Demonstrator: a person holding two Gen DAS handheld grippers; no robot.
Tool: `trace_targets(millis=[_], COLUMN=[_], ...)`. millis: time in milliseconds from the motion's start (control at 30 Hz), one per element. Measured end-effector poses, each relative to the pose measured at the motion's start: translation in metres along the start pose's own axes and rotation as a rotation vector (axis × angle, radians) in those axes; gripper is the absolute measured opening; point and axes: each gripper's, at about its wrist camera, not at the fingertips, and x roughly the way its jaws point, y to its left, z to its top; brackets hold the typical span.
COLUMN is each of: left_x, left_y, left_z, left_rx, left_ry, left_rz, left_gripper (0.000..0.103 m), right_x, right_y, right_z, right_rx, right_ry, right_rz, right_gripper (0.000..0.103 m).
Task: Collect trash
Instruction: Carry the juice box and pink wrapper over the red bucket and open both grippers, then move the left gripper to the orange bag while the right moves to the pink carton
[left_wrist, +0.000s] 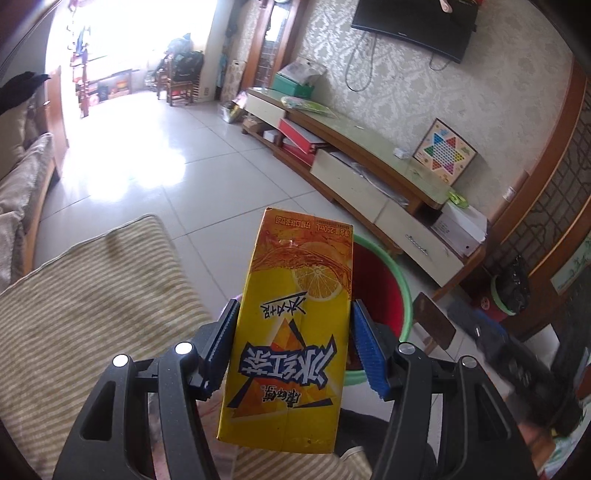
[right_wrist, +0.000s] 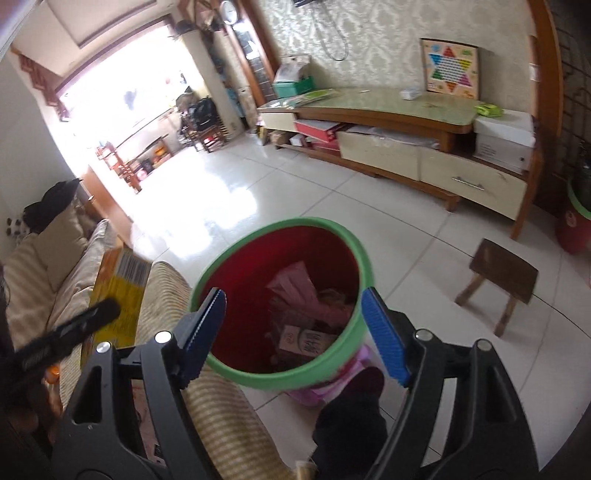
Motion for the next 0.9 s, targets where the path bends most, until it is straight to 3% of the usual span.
trace_targets(millis=[200,267,333,567,900], left_x=[0.032,0.039,0.043,0.008,-0.08], left_y=[-0.03,-0.035,-0.038,-0.025,0.014], left_z=[0.018,0.023,0.027,0.017,-0.02], left_rx=[0.063,0.079,0.091,0.045,-0.011], left_ry=[0.01,0.015,0.019,-0.001,-0.079], left_rz=[-0.035,-0.014,0.01,0.044,0.119], left_gripper=[0.058,0.06,0.08,0.082,0.086], right_x=[-0.021,-0.022,-0.022,-0.026,-0.043], right_y=[-0.026,-0.031,-0.035,-0.021,0.023], right_z=[-0.016,-0.018,-0.019,-0.019,-0.025], right_rx=[0.052,0.064,0.077,0.054,-0.042], right_ry=[-0.012,-0.017,-0.011,-0.002,0.011], right_rz=[-0.052,-0.06,-0.063,-0.054,0.004], right_gripper=[0.076,0.076,0.076,0.078,0.083])
